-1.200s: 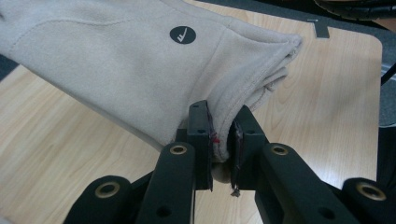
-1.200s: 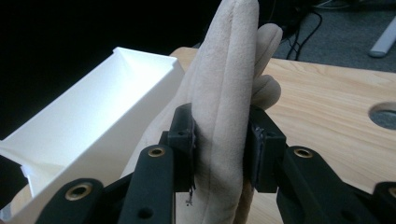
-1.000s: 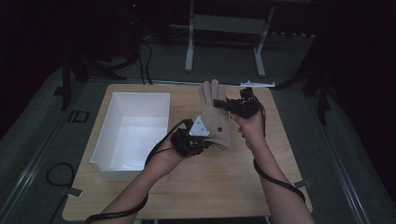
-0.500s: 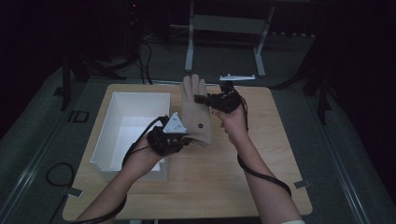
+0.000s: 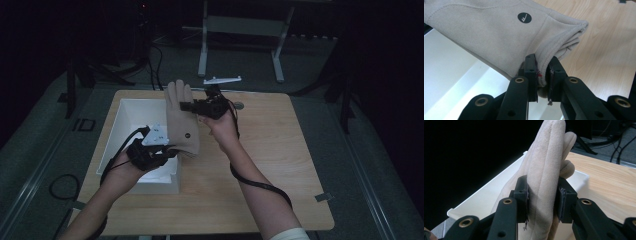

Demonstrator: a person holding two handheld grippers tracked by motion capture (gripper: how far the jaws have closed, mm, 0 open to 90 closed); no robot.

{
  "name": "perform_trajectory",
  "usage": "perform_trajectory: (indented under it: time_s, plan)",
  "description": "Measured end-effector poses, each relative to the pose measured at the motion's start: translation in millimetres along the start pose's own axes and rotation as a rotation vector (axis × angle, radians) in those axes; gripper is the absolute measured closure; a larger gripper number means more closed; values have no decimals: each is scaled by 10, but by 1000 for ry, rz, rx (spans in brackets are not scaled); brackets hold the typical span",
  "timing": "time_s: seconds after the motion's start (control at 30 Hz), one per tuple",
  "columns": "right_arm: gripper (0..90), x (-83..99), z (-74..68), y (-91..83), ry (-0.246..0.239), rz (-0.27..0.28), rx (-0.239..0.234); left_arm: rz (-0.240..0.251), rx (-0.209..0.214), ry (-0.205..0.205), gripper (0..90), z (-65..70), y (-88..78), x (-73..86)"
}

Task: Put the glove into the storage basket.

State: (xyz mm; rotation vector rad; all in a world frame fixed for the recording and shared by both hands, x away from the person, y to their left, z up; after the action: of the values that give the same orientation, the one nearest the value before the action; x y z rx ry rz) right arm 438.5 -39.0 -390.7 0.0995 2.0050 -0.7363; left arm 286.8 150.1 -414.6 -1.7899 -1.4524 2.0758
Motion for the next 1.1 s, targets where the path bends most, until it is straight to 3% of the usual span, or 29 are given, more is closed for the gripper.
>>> perform_trajectory:
  time_s: [0.27,0.5,0.73,1.1]
  plan:
    - [668,-35,-186,376,-9,-28,-38,-15,-35,-40,813,-135,-193,279]
    - [669,-4,-311,622,-7,-50,-74,-8,-40,-78,813,-195,-236,538]
    - [669,102,-280,808,0,-92,-62,-29,-47,-120,812,-207,-95,704]
    - [668,279,-248,1010,1,-174,-36,-59,-22,-176,811,-218,104,966]
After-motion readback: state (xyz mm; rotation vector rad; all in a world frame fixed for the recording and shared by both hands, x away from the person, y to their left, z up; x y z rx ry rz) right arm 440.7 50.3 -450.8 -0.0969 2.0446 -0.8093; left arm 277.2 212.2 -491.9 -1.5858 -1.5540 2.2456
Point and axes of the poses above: each handheld gripper's, and its own axes: y roughly forward along the jaws, x roughly out of its underside, z roughly to its right, the point moved 1 cm from there along y, roughly forward along the jaws, and after that the axes turned 1 degree about y, right-handed, at the moved point
